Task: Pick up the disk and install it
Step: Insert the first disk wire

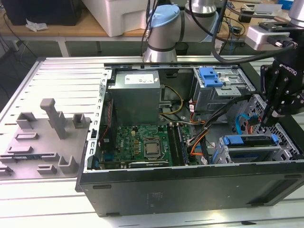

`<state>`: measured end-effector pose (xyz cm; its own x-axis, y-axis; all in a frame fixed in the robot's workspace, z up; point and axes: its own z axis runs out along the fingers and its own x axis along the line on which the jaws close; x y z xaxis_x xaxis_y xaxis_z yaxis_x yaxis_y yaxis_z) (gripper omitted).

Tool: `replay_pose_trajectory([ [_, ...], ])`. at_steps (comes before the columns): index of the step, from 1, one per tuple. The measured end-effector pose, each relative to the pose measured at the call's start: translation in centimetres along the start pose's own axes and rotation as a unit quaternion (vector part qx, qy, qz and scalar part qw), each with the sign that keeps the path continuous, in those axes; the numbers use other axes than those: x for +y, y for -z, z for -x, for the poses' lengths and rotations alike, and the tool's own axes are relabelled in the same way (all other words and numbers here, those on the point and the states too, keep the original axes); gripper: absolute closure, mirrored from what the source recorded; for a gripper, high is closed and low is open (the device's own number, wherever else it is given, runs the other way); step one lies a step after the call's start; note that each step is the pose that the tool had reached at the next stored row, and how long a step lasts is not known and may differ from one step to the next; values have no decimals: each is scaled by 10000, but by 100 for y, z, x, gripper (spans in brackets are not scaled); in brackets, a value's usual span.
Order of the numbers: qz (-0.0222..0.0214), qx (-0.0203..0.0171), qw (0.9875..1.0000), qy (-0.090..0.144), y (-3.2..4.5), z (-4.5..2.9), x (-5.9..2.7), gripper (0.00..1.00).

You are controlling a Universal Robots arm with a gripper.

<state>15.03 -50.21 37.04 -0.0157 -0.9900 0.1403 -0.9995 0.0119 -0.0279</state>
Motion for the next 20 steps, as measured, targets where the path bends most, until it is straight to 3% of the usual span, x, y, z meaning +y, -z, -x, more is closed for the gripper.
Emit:
replay_pose_trajectory([
  [4, -2, 41, 10000, 11, -9, 20, 1, 84],
  [20, -3, 66, 10000, 20, -54, -6, 10, 84],
])
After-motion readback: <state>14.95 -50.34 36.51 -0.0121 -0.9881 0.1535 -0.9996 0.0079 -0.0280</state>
